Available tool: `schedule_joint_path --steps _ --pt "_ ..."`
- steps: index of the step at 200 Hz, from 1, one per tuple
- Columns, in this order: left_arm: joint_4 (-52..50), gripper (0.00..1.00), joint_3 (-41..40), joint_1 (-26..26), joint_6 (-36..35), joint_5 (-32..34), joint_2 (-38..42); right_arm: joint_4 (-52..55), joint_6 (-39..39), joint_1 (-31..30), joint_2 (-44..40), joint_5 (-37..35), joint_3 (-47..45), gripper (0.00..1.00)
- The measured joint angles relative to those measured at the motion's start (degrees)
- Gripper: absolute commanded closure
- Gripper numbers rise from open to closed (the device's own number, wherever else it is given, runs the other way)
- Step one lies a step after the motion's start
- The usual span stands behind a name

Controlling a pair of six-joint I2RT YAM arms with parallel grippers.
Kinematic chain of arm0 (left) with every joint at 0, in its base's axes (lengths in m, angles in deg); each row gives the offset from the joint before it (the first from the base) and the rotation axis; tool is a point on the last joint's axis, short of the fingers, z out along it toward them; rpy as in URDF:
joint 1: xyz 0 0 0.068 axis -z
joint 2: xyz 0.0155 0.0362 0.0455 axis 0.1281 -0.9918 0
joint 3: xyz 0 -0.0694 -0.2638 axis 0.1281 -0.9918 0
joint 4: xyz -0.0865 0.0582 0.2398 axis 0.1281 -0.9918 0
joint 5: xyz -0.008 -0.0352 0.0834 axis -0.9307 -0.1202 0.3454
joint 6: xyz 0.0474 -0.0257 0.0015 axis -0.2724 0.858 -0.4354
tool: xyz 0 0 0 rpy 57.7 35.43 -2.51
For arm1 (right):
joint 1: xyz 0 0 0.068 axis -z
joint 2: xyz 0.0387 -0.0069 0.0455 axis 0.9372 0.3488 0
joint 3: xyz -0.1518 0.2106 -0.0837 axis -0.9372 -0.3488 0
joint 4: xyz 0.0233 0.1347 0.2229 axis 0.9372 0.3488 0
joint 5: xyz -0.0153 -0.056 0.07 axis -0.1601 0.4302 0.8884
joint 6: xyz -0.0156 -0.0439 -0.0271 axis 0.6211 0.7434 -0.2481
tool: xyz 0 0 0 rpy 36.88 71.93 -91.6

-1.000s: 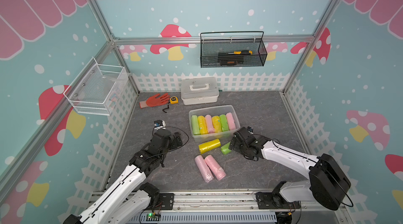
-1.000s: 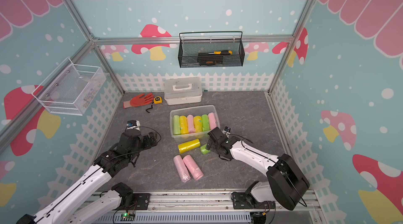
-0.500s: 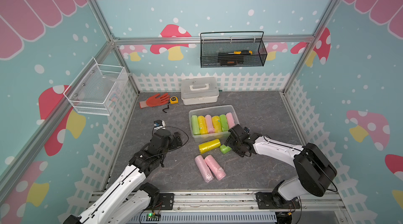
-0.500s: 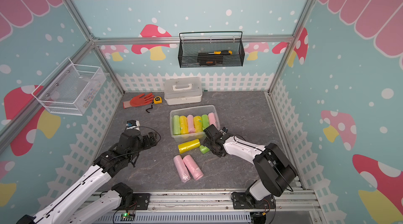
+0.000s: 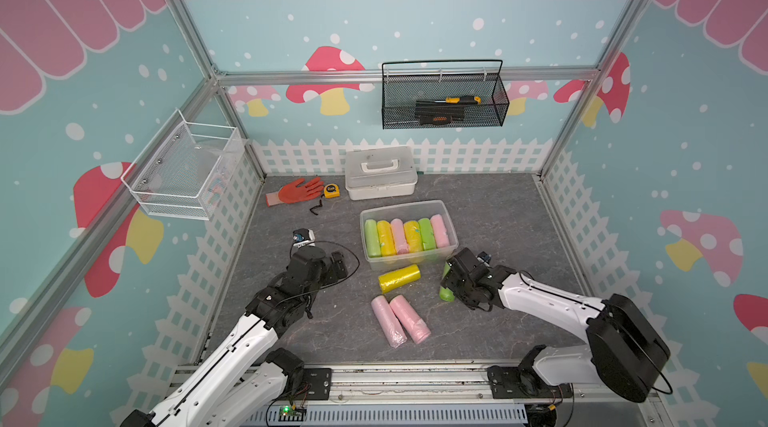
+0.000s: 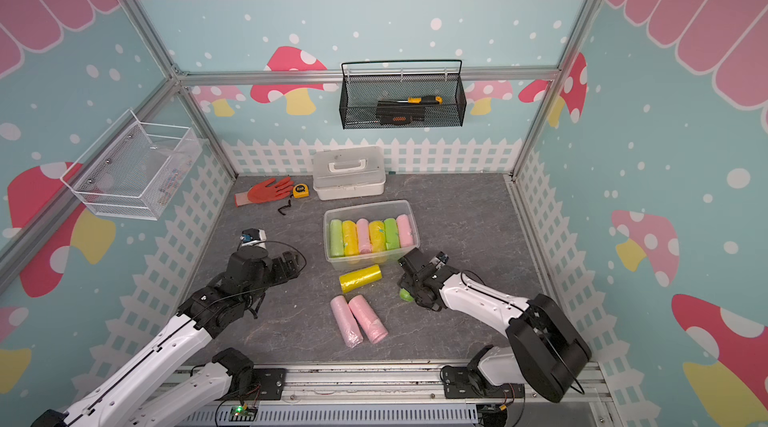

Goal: Put the roll of trash bags into the storage box
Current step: Pick up the roll of trash bags from the center of the board.

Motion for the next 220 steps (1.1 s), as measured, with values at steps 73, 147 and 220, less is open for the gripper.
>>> schedule_joint_path --steps 73,147,220 --pt "-0.02 0.01 0.17 -0.02 0.00 0.00 0.11 2.80 10.19 0.02 -3.37 -2.12 0.00 0.05" --pt "-0.04 0.01 0.20 -0.02 0.00 0.00 0.17 2.47 29.59 0.07 21.46 4.59 18.91 0.18" --pt "-0.07 0.01 0.20 -0.07 0.00 0.00 0.26 1.77 31.43 0.07 21.40 4.44 18.43 0.36"
